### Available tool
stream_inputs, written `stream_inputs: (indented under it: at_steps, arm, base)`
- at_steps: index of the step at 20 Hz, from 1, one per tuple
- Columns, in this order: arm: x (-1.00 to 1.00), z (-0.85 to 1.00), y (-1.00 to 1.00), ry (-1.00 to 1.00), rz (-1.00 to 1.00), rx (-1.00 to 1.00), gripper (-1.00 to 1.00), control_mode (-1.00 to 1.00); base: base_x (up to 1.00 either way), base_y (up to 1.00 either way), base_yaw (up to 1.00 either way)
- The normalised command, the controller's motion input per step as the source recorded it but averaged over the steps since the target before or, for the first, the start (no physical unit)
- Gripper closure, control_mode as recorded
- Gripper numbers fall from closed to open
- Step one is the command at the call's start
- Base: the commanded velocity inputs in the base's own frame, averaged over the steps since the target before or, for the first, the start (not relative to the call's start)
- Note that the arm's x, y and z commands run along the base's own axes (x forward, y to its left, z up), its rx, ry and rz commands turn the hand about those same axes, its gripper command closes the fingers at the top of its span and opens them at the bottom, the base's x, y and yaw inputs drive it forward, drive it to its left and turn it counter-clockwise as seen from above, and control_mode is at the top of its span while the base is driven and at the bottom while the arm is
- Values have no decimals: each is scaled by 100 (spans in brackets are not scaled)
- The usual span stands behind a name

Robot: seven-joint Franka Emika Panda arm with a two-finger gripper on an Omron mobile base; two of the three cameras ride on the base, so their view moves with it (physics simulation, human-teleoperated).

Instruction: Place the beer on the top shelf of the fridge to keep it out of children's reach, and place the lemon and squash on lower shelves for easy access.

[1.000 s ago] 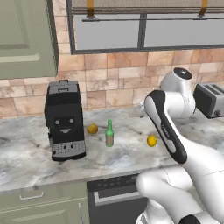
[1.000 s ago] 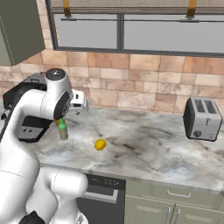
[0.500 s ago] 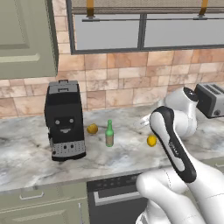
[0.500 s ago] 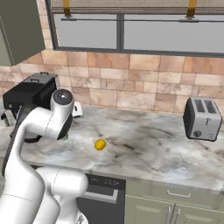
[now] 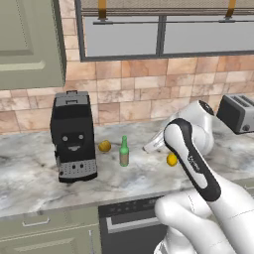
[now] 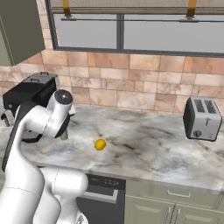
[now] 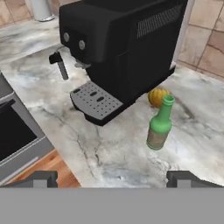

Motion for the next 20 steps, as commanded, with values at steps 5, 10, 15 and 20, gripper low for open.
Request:
stream_inputs:
  at_steps: [5,10,15,20]
  arm:
    - [16,-13,40,0,8,0,-100,-100]
    - [29,-12,12,4,0,0,-100,-100]
    - [26,-22,0,13,-4,0,-100,-100]
    - [24,-32,0,13,-5,-1,-100,-100]
  base:
    - [0,0,0]
    - [0,0,0]
    - [0,0,0]
    - [0,0,0]
